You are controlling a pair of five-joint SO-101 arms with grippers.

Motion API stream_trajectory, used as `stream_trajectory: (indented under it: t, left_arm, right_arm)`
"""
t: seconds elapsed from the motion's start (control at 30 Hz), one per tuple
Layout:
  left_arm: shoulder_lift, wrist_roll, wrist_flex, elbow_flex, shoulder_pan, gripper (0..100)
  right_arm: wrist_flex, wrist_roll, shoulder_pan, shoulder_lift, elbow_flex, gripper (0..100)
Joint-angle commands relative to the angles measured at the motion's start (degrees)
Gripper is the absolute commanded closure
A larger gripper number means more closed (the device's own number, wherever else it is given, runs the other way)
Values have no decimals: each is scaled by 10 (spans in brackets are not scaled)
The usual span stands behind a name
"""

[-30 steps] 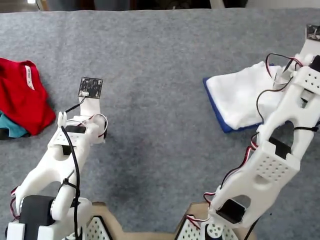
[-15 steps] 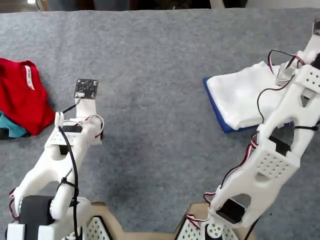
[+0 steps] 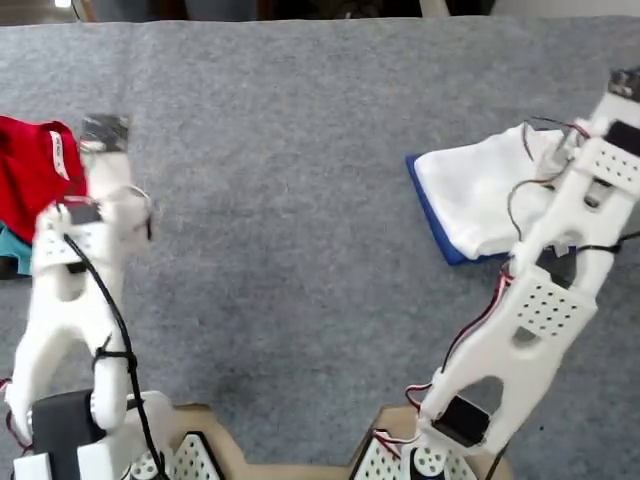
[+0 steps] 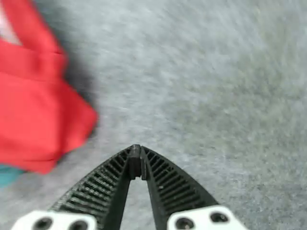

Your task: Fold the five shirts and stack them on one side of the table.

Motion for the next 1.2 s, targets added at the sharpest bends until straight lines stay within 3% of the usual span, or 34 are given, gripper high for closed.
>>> stream_trajectory:
  t: [0.0, 0.1, 0.2, 0.3, 0.43, 0.63, 0.83, 1.17]
  left_arm:
    - [-23, -4, 97, -151, -75, 970]
    - [-15, -4, 100, -236, -168, 967]
    - [14, 0, 40, -258, -224, 880]
    - [70, -3, -17, -259, -251, 794]
    - [168, 1, -50, -320, -286, 800]
    - [381, 27, -78, -448, -280, 832]
    - [431, -56, 157, -603, -233, 973]
    - [364, -40, 313, -770, -138, 972]
  right_arm:
    - [57, -2, -40, -61, -65, 981]
    - [89, -2, -55, -83, -121, 981]
    - [115, -2, -69, -91, -175, 981]
    - [148, -2, -87, -91, -209, 981]
    - [175, -2, -105, -91, -217, 981]
    - [174, -4, -120, -92, -220, 981]
    - [176, -3, -127, -92, -220, 981]
    - [178, -4, -123, -93, -218, 981]
